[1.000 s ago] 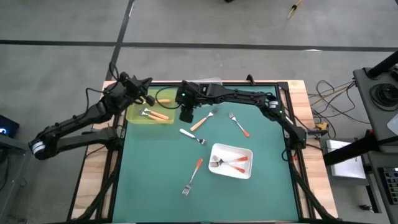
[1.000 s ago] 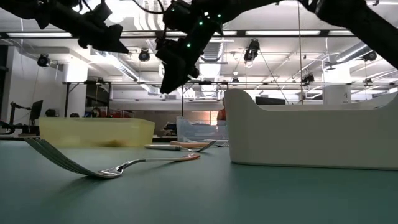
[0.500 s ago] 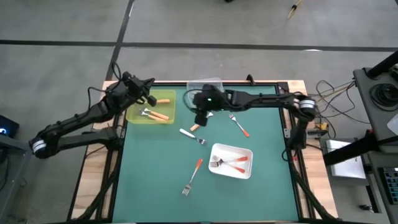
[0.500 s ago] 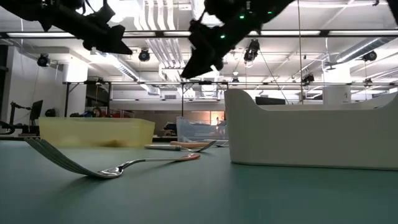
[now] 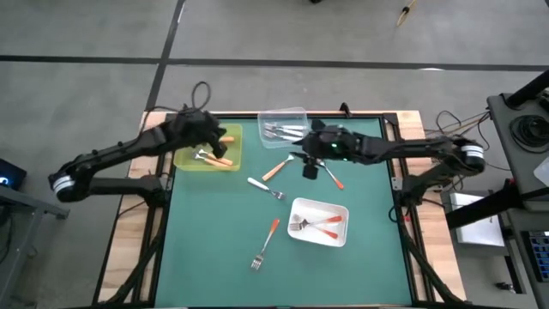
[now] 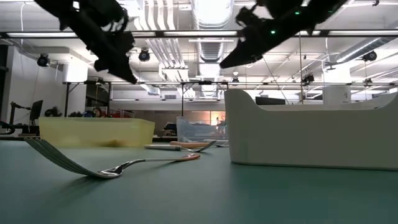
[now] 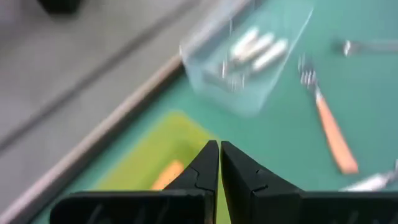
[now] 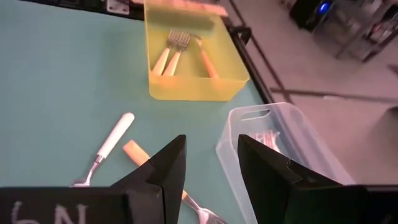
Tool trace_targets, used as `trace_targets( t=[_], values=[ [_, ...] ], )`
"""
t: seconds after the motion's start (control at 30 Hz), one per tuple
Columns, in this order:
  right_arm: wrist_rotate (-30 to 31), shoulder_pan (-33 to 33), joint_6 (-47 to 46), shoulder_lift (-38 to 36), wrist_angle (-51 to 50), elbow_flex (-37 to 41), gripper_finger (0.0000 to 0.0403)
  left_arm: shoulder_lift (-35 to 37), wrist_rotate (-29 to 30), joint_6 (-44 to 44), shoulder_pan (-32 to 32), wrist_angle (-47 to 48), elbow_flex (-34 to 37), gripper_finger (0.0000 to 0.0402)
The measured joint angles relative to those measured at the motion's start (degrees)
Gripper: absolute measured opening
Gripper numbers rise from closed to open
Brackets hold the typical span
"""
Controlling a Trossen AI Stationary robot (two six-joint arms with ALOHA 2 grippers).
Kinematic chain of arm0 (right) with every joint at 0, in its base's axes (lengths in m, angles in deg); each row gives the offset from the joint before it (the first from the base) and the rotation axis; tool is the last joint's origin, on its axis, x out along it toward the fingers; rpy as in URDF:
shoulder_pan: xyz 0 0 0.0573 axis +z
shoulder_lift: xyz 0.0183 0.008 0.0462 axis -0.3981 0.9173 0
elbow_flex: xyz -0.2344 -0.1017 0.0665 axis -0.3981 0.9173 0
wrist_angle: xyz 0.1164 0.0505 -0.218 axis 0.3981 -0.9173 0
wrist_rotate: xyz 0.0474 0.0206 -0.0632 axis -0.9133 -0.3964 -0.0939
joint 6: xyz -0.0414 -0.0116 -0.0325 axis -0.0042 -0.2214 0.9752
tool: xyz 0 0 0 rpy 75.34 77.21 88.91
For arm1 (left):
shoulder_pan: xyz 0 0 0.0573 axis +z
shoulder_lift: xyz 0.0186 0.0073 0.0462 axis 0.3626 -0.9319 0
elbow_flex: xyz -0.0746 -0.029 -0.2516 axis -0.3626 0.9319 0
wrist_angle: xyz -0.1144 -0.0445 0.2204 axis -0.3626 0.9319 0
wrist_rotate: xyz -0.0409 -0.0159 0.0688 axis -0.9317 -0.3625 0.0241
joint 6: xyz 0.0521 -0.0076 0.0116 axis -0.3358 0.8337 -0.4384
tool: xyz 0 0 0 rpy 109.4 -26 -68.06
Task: Sort silverware by color (type)
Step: Put the light orange into the yellow bin
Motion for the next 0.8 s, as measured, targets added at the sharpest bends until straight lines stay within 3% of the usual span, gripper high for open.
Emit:
trace_targets(
  t=[0.2, 0.5, 0.8],
  values=[
    [0.2, -0.2, 3.1, -8.0, 4.6, 7.0, 0.0137, -10.4, 1.3, 2.6, 0.0, 12.5, -5.1, 0.0],
    [0.1, -0.8, 4.7, -13.8, 4.5, 10.0, 0.0137, -25.3, 9.7, -5.6, 0.5, 28.6, -11.8, 0.0],
    [0.2, -1.3, 7.7, -14.8, 4.0, 10.8, 0.0137, -30.2, 12.2, -19.3, 0.9, 28.9, -11.8, 0.0]
  ],
)
